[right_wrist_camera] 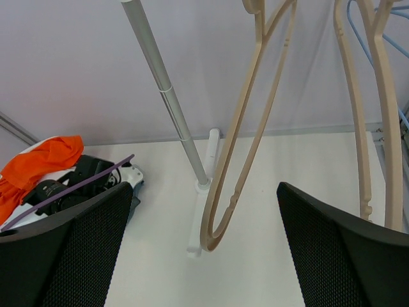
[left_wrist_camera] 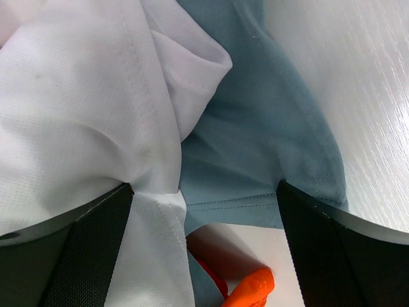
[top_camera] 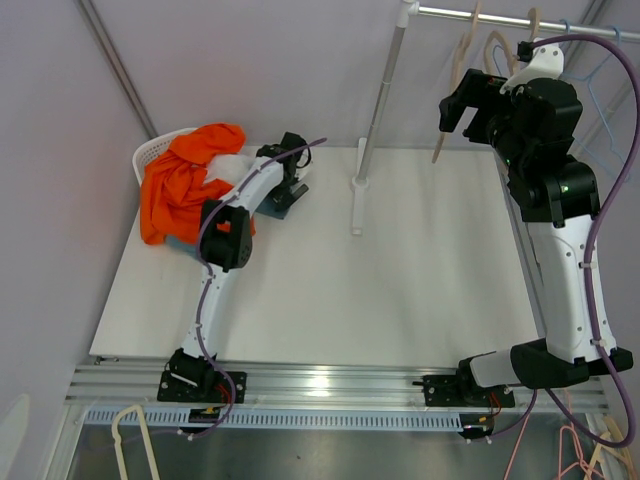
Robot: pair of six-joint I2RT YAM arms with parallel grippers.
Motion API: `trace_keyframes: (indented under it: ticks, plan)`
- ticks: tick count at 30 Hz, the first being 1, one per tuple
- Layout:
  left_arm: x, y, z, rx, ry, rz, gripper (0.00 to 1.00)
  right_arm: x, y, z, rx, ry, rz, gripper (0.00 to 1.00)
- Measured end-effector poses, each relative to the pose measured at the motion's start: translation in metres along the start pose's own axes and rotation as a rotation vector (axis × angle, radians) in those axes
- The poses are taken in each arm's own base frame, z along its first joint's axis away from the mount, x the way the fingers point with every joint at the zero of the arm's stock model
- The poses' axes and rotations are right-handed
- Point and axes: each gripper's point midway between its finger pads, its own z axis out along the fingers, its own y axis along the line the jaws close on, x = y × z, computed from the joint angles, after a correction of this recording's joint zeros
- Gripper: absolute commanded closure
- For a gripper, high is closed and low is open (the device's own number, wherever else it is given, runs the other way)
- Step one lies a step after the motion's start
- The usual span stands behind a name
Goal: Remove the t-shirt from the hanger
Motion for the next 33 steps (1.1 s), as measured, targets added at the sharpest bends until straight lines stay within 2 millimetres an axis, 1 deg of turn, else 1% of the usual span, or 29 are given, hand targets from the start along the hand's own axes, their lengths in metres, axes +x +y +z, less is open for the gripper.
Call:
trace_keyframes:
  ticks: [9, 12, 13, 15, 16, 18, 19, 21, 22, 24, 30, 33]
  plan:
    - [0.004, -0.009, -0.006, 0.001, 0.034, 0.045, 0.01, 0.000, 0.002, -0.001, -0.010, 0.001, 0.000, 0.01]
    - [0.005, -0.012, -0.006, 0.008, 0.042, 0.077, 0.14, -0.001, 0.003, -0.002, -0.017, 0.000, 0.001, 0.01]
    - [0.005, -0.012, -0.005, 0.011, 0.045, 0.088, 0.31, -0.001, 0.004, -0.003, -0.020, 0.000, 0.001, 0.01]
    - [0.008, -0.015, -0.004, 0.027, 0.053, 0.108, 0.54, 0.000, 0.005, -0.004, -0.028, 0.001, 0.001, 0.01]
    - [0.010, -0.016, -0.003, 0.035, 0.060, 0.122, 0.70, 0.001, 0.006, -0.005, -0.032, 0.003, 0.001, 0.00]
    - [0.013, -0.018, -0.001, 0.046, 0.071, 0.144, 0.73, 0.002, 0.006, -0.005, -0.037, 0.005, 0.001, 0.01]
    - [0.014, -0.019, 0.000, 0.052, 0.078, 0.152, 0.78, 0.002, 0.007, -0.005, -0.039, 0.005, 0.001, 0.01]
    - [0.017, -0.020, -0.001, 0.059, 0.087, 0.162, 0.85, 0.003, 0.007, -0.005, -0.043, 0.007, 0.002, 0.01]
    - [0.018, -0.020, -0.001, 0.064, 0.090, 0.167, 0.92, 0.004, 0.007, -0.005, -0.044, 0.010, 0.002, 0.01]
    - [0.021, -0.021, -0.001, 0.077, 0.097, 0.173, 0.98, 0.005, 0.008, -0.005, -0.048, 0.013, 0.003, 0.01]
    - [0.027, -0.027, -0.002, 0.119, 0.114, 0.186, 0.99, 0.004, 0.010, -0.007, -0.060, 0.011, 0.009, 0.01]
    - [0.027, -0.028, -0.003, 0.124, 0.113, 0.178, 0.99, 0.002, 0.011, -0.008, -0.065, 0.004, 0.009, 0.01]
